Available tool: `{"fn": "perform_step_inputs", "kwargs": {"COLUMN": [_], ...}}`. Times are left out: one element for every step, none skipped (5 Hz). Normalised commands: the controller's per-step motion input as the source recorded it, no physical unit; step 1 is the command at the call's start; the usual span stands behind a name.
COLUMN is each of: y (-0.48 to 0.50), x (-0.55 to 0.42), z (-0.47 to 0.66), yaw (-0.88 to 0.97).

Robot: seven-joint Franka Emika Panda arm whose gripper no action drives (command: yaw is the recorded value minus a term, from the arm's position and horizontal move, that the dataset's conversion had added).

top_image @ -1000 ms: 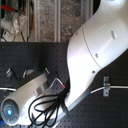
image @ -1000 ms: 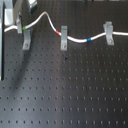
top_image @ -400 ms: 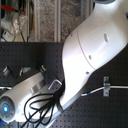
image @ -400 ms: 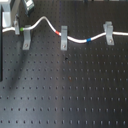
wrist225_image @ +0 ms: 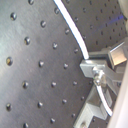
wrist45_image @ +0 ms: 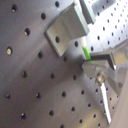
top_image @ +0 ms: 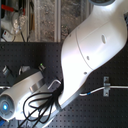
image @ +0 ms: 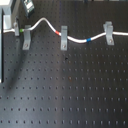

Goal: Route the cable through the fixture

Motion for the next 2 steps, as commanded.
{"fn": "perform_step_inputs", "kwargs": {"y": [-0.102,-0.015], "x": [-0.431,-0.33], "z": [-0.08,0.0], "yaw": [0.03,0.01]}}
